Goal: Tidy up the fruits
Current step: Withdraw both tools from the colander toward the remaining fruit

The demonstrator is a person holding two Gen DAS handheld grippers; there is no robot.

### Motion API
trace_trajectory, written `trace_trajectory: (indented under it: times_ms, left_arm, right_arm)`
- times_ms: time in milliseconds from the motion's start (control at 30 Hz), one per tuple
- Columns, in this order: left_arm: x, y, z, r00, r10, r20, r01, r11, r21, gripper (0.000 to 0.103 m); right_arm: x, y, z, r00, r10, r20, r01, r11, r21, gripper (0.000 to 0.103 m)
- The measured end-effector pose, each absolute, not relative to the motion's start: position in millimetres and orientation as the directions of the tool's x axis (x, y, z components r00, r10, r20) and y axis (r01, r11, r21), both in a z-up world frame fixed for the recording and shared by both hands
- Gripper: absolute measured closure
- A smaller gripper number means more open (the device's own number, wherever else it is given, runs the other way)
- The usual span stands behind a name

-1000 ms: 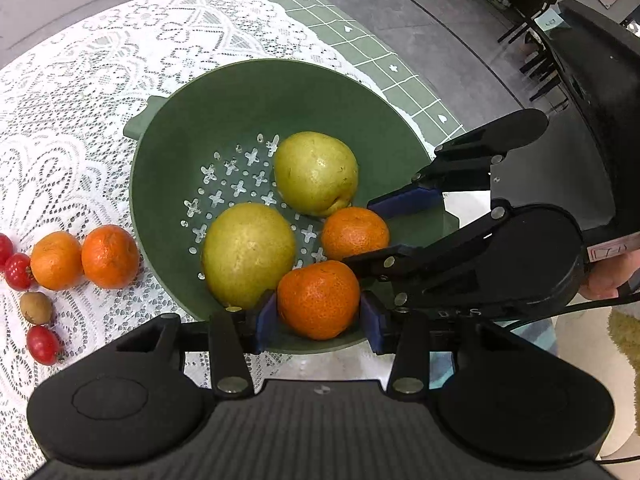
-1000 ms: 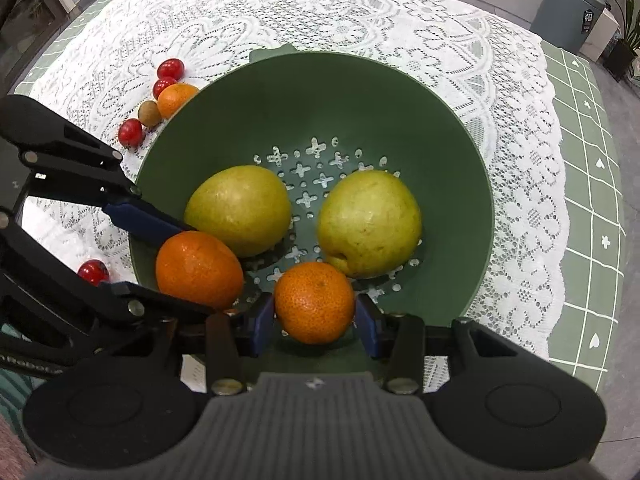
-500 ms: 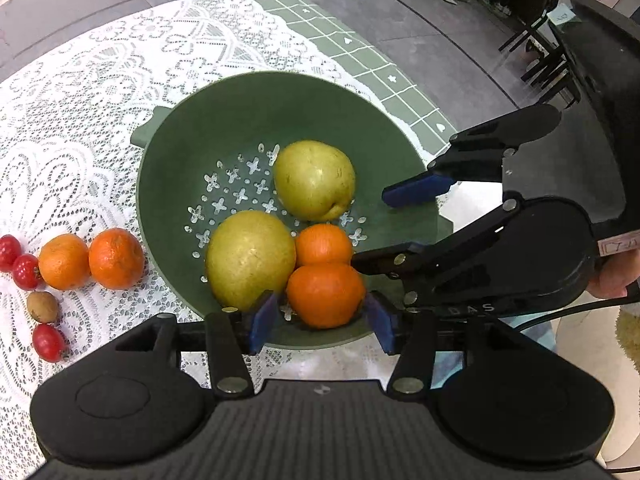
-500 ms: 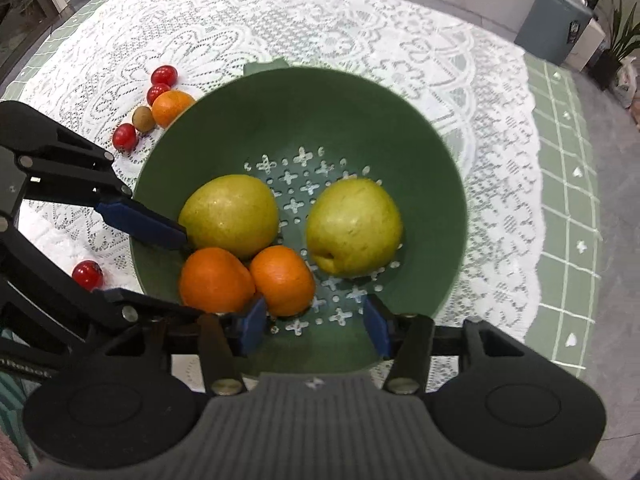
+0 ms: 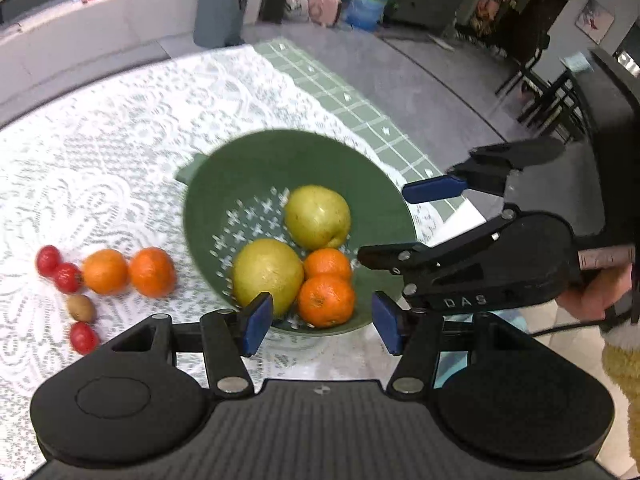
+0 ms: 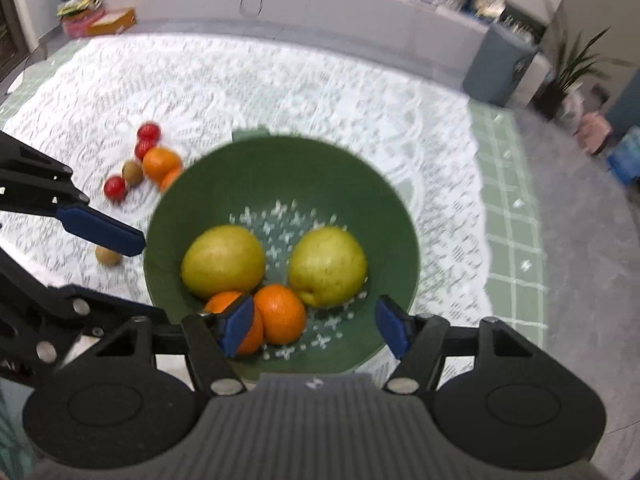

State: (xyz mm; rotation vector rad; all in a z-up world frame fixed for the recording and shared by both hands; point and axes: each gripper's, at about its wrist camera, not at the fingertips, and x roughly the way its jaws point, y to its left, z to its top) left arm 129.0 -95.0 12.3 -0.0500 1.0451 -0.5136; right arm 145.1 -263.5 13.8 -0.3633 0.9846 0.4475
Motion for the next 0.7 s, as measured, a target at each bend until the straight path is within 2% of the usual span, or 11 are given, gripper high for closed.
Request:
trace_trajectory:
  times_ms: [267,467,700]
  left_arm:
    - [111,-64,32,0.524,-0.393,-0.756,0.335,0.911,-0.241,0.037]
    - [96,-38,36,0.605,-0.346,-0.718,0.29,0.935,-0.206,0.037]
    - [81,0,31,0.684,-0.274,-0.676,0.207,0.962,-0.18,0.037]
  right_arm:
    - [106,-251,34,0.642,0.216,-0.736,-0.402,0.912,-0.083,0.034]
    - [82,-226,36,0.722,0.27,-0.637,-0.369,0.929,-0.025,0.034]
    - [65,-186,20,0.75,0.288,-0.596,-0.374,0.927,-0.023,0.035]
